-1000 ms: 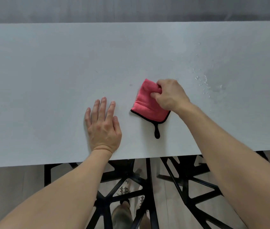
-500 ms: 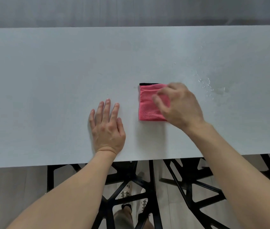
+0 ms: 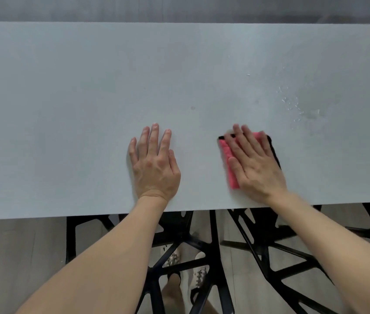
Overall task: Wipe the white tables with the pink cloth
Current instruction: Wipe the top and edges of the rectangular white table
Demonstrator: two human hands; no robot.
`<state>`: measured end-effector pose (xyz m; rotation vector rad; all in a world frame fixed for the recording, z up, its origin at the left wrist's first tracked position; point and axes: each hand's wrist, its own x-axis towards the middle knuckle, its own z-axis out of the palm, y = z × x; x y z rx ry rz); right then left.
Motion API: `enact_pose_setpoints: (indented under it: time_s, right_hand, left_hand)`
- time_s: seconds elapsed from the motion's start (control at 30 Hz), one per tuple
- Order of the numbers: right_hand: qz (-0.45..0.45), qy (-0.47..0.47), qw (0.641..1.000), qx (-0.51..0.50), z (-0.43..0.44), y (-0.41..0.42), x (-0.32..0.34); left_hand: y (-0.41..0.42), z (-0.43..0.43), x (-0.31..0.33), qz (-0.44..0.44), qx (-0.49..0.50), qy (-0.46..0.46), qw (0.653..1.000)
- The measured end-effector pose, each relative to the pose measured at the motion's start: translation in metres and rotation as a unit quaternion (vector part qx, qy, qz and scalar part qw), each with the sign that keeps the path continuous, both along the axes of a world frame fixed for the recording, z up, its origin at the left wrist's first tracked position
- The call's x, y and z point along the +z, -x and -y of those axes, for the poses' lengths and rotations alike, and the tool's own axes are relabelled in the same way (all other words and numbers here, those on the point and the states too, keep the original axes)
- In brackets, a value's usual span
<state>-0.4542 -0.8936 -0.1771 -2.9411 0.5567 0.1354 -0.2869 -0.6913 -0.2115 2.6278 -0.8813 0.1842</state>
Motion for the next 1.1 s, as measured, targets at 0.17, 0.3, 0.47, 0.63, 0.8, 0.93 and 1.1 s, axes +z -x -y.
enact_pose_setpoints:
  time_s: [0.17,0.3,0.47,0.63,0.8,0.93,1.1]
  right_hand:
    - [0.007,0.018,0.979,-0.204,0.026,-0.115,-0.002]
    - [0.04,-0.012,0.999,-0.018,-0.082,-0.159,-0.005]
    - [0.017,-0.003,0.99,0.144,-0.11,-0.073,0.002]
    - [-0.001,0.015,0.999,-0.051,-0.028,-0.089,-0.002]
    - [0.037,-0.001,0.988,-0.151,-0.076,-0.232,-0.006]
    - [0.065,-0.026,0.997,0.015,-0.155,-0.195,-0.002]
    - [-0.003,-0.005,0.991,0.137,-0.085,-0.082,0.008]
  left_hand:
    - [-0.003,-0.001,0.006,-0.045,0.018,0.133,0.99]
    - [-0.018,-0.03,0.024,-0.044,0.095,0.202,0.974]
    - [-0.067,-0.091,0.014,0.017,0.048,-0.012,0.999]
    - [-0.077,-0.102,0.004,0.01,0.029,-0.052,0.998]
    - [-0.08,-0.103,0.002,0.029,0.036,-0.031,0.998]
    - [-0.078,-0.101,0.005,0.028,0.035,-0.034,0.998]
    - [-0.077,-0.1,0.009,0.011,0.034,-0.046,0.998]
